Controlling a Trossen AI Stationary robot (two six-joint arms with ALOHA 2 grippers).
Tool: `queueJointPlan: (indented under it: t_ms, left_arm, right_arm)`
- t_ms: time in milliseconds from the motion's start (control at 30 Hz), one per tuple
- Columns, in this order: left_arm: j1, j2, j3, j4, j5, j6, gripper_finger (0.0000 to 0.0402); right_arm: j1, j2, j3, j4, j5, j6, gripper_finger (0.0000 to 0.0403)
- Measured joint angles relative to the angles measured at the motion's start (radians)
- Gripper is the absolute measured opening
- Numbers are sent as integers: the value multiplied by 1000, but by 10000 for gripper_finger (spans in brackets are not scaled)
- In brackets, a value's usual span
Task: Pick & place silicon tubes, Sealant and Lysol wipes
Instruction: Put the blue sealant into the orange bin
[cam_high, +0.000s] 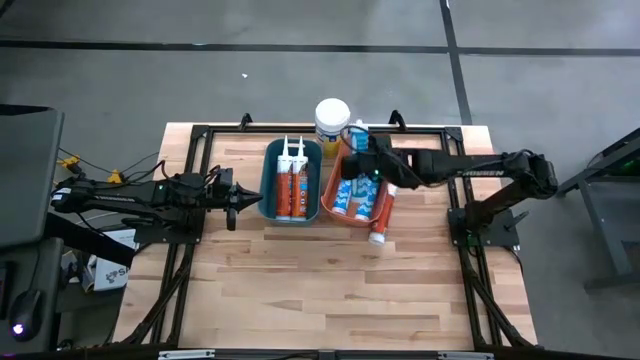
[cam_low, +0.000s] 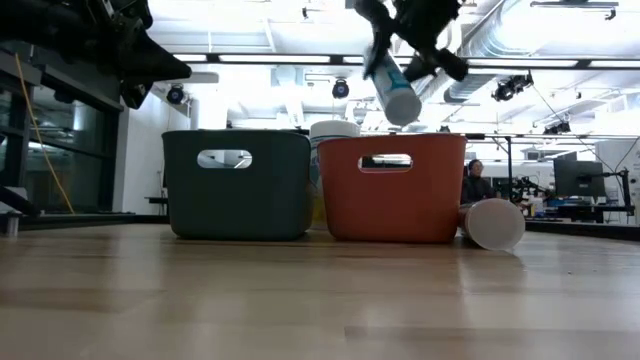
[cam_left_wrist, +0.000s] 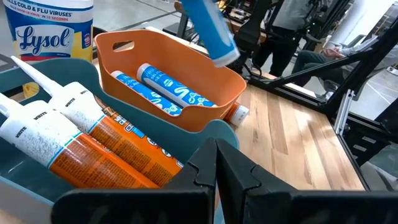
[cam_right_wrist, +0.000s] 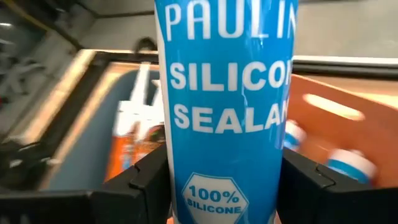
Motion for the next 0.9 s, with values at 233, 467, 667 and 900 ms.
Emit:
queueJointPlan:
  t_ms: [233, 467, 667, 900]
  left_arm:
    - [0, 0, 0, 0, 0, 0, 0]
    - [0, 0, 0, 0, 0, 0, 0]
    - [0, 0, 0, 0, 0, 0, 0]
    - [0, 0, 0, 0, 0, 0, 0]
  right_arm:
    - [-94, 6, 0, -42, -27, 58, 208]
    - [-127, 78, 0, -36, -44, 119, 208]
    - [-139, 139, 0, -40, -33, 182, 208]
    - [-140, 162, 0, -168, -35, 297, 208]
